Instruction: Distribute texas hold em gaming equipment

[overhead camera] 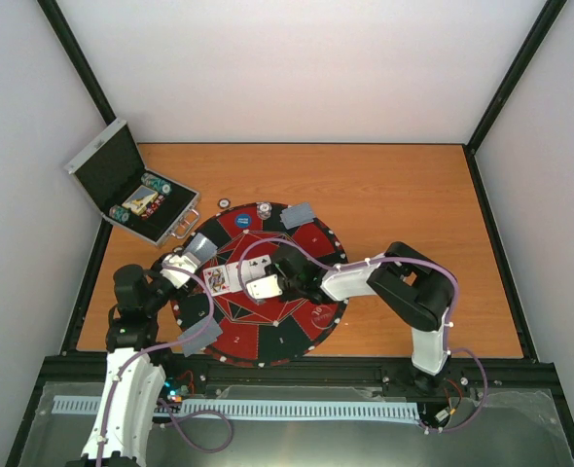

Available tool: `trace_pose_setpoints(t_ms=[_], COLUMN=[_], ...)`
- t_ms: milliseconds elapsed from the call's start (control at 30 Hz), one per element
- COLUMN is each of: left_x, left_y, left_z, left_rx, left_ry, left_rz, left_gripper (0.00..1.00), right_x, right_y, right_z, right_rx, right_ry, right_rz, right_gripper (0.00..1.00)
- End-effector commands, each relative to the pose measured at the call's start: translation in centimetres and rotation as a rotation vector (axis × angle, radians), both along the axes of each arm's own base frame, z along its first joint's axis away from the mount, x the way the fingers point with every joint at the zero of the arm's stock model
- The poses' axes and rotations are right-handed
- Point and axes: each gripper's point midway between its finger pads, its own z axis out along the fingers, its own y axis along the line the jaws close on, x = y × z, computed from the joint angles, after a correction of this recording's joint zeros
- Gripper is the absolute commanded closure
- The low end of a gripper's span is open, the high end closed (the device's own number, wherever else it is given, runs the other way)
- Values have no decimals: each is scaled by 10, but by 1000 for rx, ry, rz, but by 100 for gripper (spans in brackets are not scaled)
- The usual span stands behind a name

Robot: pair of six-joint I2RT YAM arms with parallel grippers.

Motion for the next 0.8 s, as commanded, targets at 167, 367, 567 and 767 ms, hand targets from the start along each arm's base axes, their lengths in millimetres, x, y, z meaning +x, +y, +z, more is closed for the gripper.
trace_pose_setpoints(t_ms=[167,367,567,767], left_x=[3,3,3,3], left_y=[0,0,0,0], left_z=[18,19,19,19], left_rx=[-10,-9,-9,-10], left_ry=[-63,-66,-66,-63], left_rz=[-3,-3,-4,-4], left_gripper=[44,44,44,44], right_x=[-12,-22,-26,-18], right_y=[-4,-1,0,7], right_z=[-11,-6,23,127], right_rx=[-50,-55,7,367], right_ry=[31,38,30,-40], right_rz=[33,54,35,-34], right_gripper=[88,71,44,0])
